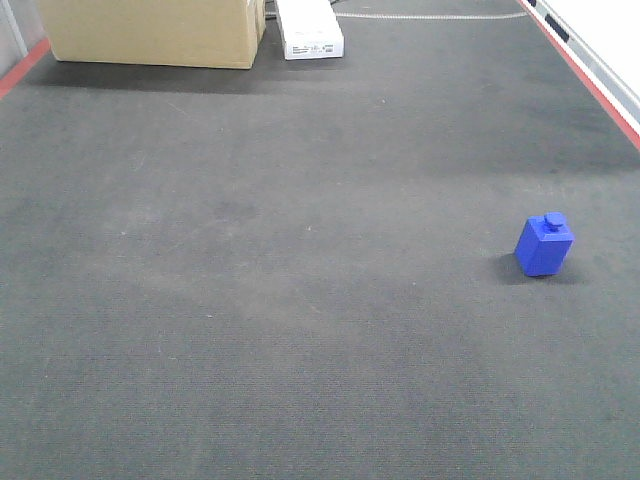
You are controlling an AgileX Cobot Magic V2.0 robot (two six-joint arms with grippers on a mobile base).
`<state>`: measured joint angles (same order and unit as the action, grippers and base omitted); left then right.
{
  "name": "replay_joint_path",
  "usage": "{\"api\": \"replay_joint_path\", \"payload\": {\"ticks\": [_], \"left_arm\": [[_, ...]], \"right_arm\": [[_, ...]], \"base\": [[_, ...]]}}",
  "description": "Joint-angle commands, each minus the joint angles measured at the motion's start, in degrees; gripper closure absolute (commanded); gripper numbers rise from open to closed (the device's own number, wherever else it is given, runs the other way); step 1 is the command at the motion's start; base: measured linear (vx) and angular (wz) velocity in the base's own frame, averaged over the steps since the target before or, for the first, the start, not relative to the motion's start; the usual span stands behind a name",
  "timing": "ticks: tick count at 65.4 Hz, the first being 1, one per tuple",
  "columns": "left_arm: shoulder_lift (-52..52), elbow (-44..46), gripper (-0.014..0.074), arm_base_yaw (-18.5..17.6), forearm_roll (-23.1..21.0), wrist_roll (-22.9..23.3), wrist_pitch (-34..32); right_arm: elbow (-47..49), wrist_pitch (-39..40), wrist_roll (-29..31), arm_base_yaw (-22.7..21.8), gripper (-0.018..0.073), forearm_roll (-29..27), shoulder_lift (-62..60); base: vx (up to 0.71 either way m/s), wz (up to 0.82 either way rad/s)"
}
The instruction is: Pour parts from conveyor to right shelf
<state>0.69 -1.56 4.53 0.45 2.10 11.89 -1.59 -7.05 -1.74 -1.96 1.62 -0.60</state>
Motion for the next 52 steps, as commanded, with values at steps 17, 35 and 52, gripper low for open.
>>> {"api": "replay_joint_path", "payload": {"ticks": [17,35,52], "left_arm": [[0.61,1.13,0.0603,-0.42,-0.45,0.49,-4.18],[0.61,1.13,0.0603,-0.42,-0.45,0.49,-4.18],[0.61,1.13,0.0603,-0.42,-0.45,0.49,-4.18]], "right_arm": [[-0.51,4.37,0.14,-0.29,0.0567,0.23,-0.74],[-0.51,4.37,0.14,-0.29,0.0567,0.23,-0.74],[-0.51,4.37,0.14,-0.29,0.0567,0.23,-0.74]], "base": [[0.00,0.00],[0.00,0.00],[0.00,0.00]]}}
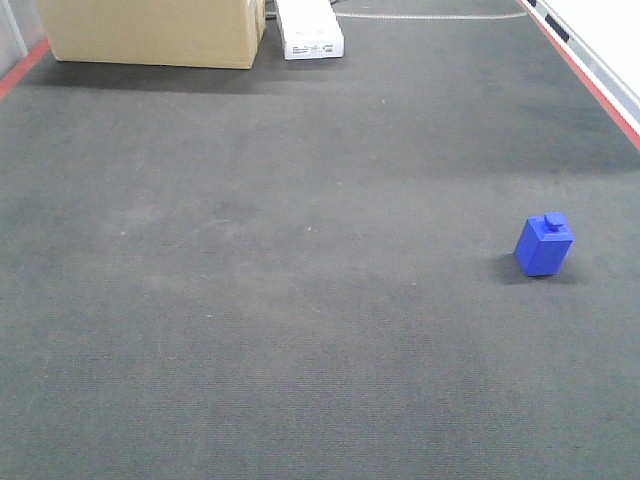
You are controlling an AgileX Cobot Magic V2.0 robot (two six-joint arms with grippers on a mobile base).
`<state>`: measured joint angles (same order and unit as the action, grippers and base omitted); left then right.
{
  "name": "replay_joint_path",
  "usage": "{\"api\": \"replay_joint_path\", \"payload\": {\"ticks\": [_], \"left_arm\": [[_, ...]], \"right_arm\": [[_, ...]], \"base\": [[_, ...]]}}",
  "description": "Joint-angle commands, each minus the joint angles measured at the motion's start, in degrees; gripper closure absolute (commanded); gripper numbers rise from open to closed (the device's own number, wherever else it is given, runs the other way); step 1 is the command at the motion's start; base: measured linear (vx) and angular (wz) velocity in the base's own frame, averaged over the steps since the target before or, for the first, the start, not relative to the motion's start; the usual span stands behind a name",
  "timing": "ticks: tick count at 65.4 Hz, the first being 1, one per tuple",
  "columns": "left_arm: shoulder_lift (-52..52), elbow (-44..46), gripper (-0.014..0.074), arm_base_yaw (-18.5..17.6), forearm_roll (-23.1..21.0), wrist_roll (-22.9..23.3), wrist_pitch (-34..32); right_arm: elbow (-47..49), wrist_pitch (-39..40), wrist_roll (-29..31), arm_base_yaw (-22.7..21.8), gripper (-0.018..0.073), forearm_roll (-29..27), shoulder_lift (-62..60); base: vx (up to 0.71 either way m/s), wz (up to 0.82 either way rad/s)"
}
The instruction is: Pour parts from conveyor to right shelf
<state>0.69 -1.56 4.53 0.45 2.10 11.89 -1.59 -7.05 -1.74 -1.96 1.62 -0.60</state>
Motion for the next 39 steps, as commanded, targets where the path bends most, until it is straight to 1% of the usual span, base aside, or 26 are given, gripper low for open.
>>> {"api": "replay_joint_path", "payload": {"ticks": [1,26,33,39], "left_arm": [[0.61,1.13,0.0603,-0.42,-0.45,0.49,-4.18],[0.61,1.13,0.0603,-0.42,-0.45,0.49,-4.18],[0.61,1.13,0.0603,-0.42,-0.45,0.49,-4.18],[0.61,1.13,0.0603,-0.42,-0.45,0.49,-4.18]], "right_arm": [[-0.51,4.37,0.14,-0.29,0.0567,0.23,-0.74],[-0.51,4.65,0.14,-0.29,0.0567,0.23,-0.74],[-0.51,6.28,0.14,-0.29,0.0567,0.47,-0.74],[-0.51,9.25,0.45,-0.29,0.0567,0.74,-0.74]], "base": [[0.00,0.00],[0.00,0.00],[0.00,0.00],[0.00,0.00]]}}
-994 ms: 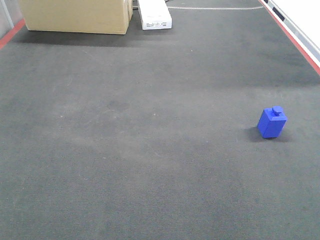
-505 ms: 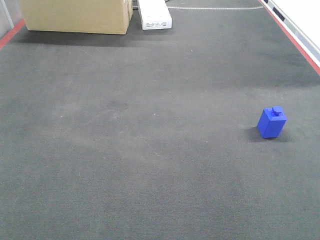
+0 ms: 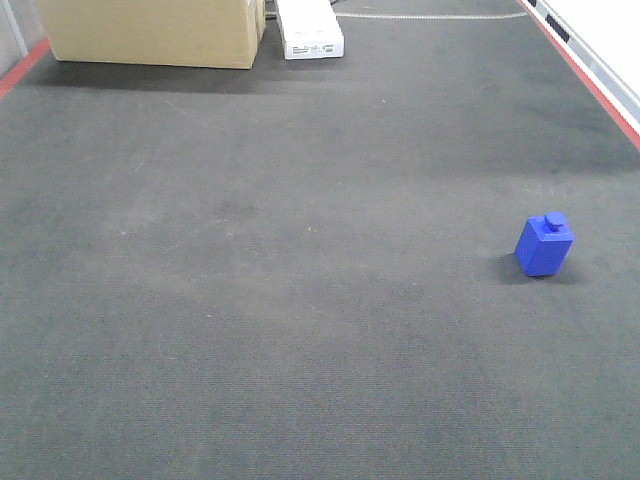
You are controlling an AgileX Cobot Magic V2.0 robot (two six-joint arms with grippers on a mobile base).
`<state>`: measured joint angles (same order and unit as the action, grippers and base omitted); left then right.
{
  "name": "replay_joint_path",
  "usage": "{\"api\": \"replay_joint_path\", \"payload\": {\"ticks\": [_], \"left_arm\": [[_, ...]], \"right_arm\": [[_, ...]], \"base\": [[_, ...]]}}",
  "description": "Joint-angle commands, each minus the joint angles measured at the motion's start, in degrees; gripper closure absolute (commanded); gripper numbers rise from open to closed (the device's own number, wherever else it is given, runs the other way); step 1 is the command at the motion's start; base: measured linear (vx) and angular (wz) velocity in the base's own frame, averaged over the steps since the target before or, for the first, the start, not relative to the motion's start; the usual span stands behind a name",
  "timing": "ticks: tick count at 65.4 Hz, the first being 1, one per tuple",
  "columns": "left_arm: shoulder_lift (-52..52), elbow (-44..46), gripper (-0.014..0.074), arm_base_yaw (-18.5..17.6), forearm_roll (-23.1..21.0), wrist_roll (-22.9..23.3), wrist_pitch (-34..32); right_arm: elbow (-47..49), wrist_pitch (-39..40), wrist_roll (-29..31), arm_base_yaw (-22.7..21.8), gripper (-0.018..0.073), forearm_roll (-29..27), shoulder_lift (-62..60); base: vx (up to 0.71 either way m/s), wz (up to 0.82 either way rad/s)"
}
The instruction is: Pour parts from conveyor to right shelf
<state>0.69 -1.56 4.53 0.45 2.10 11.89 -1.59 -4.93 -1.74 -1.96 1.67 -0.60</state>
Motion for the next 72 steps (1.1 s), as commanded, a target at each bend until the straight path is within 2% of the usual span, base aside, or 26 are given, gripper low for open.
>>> {"api": "replay_joint_path", "payload": {"ticks": [1,12,19,33,46,52,56,61,72], "left_arm": [[0.61,1.13,0.0603,-0.42,-0.45,0.49,-4.18],[0.61,1.13,0.0603,-0.42,-0.45,0.49,-4.18],[0.61,1.13,0.0603,-0.42,-0.45,0.49,-4.18],[0.61,1.13,0.0603,-0.42,-0.45,0.49,-4.18],[0.61,1.13,0.0603,-0.42,-0.45,0.49,-4.18],[0.61,1.13,0.0603,-0.42,-0.45,0.49,-4.18],[0.61,1.13,0.0603,-0.42,-0.45,0.49,-4.18],[0.61,1.13,0.0603,-0.42,-0.45,0.49,-4.18],[0.61,1.13,0.0603,-0.42,-0.45,0.49,-4.18]], "right_arm": [[-0.50,8.11,0.55,-0.29,0.0567,0.83,-0.74],[0.33,19.90,0.55,-0.29,0.0567,1.18,-0.74],[4.37,21.05,0.55,-0.29,0.0565,1.94,-0.74],[18.60,16.46,0.55,-0.29,0.0564,6.69,1.79],[32.13,5.99,0.10,-0.29,0.0559,6.62,15.42],[36.77,2.94,-0.09,-0.29,0.0525,6.14,23.13],[38.88,2.28,-0.09,-0.29,0.0474,5.96,28.41],[40.65,2.46,-0.09,-0.29,0.0358,5.96,33.30],[41.04,3.92,-0.09,-0.29,-0.0040,5.96,39.68]], "base": [[0.00,0.00],[0.00,0.00],[0.00,0.00],[0.00,0.00],[0.00,0.00],[0.00,0.00],[0.00,0.00],[0.00,0.00],[0.00,0.00]]}}
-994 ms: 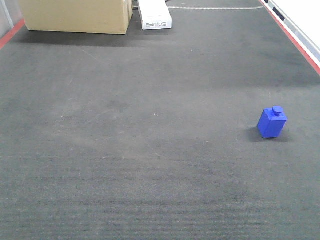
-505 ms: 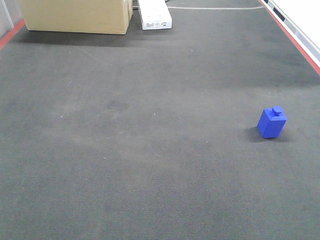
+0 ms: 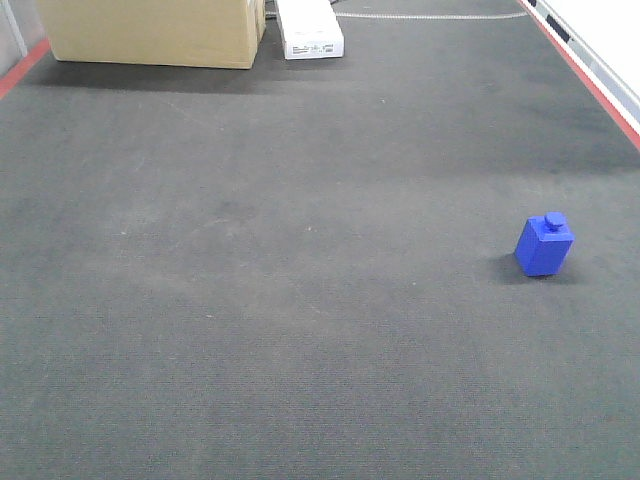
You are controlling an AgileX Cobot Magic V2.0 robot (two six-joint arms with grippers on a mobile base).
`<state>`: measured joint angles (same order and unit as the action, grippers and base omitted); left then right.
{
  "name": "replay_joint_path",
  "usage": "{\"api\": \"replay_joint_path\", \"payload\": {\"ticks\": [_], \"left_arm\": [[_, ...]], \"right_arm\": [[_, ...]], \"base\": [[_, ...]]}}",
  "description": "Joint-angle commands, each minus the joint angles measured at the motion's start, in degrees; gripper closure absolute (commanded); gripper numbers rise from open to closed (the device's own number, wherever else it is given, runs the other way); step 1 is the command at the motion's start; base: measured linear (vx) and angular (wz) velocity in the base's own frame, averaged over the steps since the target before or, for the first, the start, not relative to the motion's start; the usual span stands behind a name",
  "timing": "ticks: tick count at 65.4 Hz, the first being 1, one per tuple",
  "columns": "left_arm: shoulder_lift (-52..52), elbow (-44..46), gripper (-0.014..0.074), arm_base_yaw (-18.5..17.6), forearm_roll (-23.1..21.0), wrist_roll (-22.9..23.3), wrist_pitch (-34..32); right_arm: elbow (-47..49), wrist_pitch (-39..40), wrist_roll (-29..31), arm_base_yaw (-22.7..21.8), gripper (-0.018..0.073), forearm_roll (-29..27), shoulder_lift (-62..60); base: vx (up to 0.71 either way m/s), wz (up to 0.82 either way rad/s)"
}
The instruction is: Pour parts from conveyor to right shelf
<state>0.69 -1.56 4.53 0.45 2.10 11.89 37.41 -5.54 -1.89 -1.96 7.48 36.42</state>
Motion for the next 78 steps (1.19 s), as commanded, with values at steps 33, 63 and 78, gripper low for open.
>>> {"api": "replay_joint_path", "payload": {"ticks": [33,63,78], "left_arm": [[0.61,1.13,0.0603,-0.42,-0.45,0.49,-4.18],[0.61,1.13,0.0603,-0.42,-0.45,0.49,-4.18],[0.61,1.13,0.0603,-0.42,-0.45,0.49,-4.18]], "right_arm": [[8.67,-6.20,-3.15,-0.49,-0.0031,-3.35,15.73],[42.94,-41.80,1.26,-1.52,-0.0005,-3.39,47.44],[62.30,-59.64,12.25,-4.81,-0.0005,-9.61,63.49]], "base": [[0.00,0.00],[0.00,0.00],[0.00,0.00]]}}
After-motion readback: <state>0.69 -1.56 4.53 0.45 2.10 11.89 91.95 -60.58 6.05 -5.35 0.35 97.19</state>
